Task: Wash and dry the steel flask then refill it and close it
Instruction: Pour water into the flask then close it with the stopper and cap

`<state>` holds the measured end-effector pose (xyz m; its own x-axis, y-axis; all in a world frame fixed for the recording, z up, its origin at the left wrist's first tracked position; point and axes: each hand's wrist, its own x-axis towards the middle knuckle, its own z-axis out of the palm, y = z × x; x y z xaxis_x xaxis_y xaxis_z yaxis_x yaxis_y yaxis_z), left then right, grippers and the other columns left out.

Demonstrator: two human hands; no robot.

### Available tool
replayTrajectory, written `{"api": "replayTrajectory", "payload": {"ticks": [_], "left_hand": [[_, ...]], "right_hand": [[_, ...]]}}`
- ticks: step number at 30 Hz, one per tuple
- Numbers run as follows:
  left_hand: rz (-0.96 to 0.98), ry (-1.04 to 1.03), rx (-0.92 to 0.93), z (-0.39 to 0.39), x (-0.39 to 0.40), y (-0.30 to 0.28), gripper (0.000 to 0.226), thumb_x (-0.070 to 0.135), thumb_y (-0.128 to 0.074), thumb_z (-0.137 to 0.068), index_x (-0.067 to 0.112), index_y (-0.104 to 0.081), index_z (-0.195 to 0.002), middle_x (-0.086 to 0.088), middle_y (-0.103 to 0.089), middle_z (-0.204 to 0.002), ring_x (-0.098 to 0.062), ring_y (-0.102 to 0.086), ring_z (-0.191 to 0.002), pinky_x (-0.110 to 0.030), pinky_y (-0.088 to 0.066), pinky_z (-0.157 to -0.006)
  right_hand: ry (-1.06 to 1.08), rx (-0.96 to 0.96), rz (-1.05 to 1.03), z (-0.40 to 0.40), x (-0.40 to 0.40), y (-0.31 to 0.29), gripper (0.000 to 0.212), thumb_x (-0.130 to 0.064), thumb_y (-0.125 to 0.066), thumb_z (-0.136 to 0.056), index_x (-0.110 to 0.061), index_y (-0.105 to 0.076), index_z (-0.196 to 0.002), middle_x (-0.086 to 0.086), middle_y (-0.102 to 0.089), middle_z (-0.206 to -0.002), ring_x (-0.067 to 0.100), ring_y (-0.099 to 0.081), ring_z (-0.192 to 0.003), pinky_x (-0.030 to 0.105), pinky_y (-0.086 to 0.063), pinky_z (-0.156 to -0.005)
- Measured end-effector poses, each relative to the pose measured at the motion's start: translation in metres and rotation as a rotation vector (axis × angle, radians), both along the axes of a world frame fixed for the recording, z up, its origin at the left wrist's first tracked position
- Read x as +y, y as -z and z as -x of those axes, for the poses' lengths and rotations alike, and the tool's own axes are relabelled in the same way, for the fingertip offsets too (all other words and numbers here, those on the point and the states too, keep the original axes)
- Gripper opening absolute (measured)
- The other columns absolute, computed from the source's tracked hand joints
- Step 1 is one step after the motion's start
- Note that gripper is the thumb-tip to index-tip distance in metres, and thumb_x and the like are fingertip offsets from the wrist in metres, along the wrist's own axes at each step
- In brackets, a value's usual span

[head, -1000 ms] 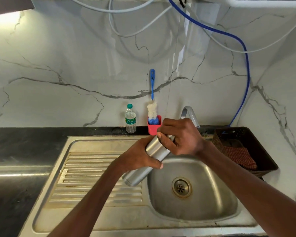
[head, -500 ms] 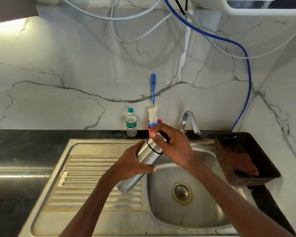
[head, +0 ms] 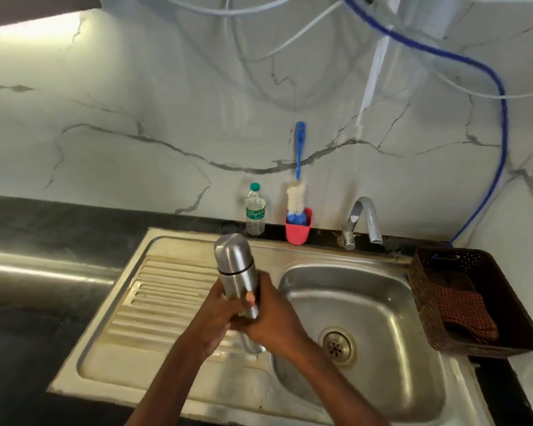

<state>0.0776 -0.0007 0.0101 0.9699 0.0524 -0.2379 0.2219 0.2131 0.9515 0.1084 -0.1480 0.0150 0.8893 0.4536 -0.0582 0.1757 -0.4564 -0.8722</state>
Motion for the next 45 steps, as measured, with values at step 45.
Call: {"api": "replayTrajectory", "payload": {"ticks": [45], "left_hand": [[-1.316,0.04,0.228,0.034,0.225,0.116,0.06,0.034,-0.081,-0.087,0.03,-0.056,-0.141,0.0,-0.046,-0.154,-0.031,-0.062,-0.122,-0.043,-0.052,-0.094]], "right_hand": [[0.403,-0.028,0.104,-0.003,0.216,0.07,0.075,-0.041,-0.092,-0.071,-0.025,-0.041,-0.124,-0.015,-0.061,-0.104,0.026,-0.067,-0.104,0.033,-0.048,-0.079]]}}
